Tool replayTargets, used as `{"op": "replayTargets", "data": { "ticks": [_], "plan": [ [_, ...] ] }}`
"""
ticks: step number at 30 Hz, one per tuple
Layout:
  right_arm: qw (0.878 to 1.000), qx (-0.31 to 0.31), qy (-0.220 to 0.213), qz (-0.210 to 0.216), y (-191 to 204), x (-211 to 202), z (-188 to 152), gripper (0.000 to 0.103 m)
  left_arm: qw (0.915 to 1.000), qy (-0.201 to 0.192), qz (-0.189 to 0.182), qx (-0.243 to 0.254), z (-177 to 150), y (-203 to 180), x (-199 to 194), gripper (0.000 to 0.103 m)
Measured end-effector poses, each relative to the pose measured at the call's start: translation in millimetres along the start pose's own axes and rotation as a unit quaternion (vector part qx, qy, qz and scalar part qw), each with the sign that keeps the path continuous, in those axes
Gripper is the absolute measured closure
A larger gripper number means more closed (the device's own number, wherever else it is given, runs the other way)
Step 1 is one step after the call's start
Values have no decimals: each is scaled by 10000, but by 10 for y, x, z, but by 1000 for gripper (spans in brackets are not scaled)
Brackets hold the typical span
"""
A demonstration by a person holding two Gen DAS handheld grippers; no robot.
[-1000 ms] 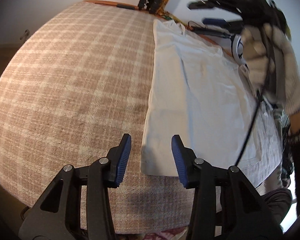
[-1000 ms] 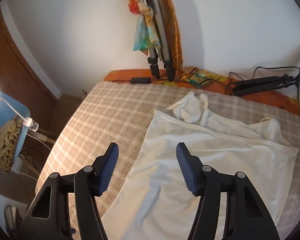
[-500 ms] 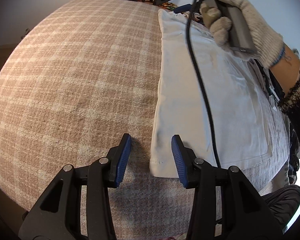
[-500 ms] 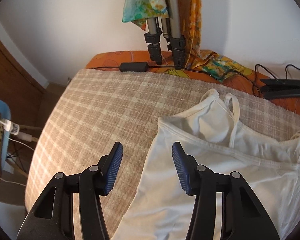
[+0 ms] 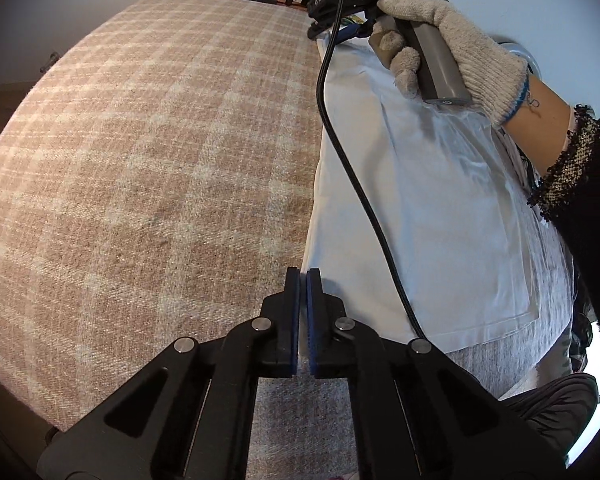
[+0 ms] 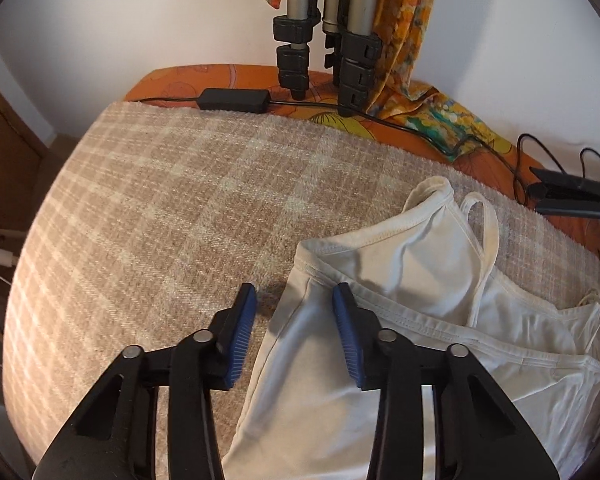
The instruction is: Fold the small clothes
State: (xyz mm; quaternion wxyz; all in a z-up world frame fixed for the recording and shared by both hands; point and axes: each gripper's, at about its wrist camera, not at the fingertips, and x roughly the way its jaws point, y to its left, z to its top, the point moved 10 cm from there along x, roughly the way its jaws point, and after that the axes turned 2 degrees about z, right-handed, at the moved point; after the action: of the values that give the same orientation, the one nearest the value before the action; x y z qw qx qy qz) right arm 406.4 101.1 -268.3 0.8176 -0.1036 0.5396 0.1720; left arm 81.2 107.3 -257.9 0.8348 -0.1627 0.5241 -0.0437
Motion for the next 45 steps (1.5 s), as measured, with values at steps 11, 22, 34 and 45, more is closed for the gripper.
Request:
{"op": "replayTargets", "data": {
  "ticks": [11,22,34,45],
  "plan": [
    [9997,170,7,175,-33,13,8,96,9999,-19,114,1,-39,-4,-27,59],
    [9936,552,-145,970,-294,-178,60,101,9992,-334,-87,199,97,-121,-191,103],
    [9889,582,-580,1237,-752,-689,62,101,9913,-678,-403,1057,116,-863,-433,103],
    [9910,757,-668,879,-1324,-740,-128,101,9869,-259,-594,1479,-106,-1446,-89,103]
  ]
}}
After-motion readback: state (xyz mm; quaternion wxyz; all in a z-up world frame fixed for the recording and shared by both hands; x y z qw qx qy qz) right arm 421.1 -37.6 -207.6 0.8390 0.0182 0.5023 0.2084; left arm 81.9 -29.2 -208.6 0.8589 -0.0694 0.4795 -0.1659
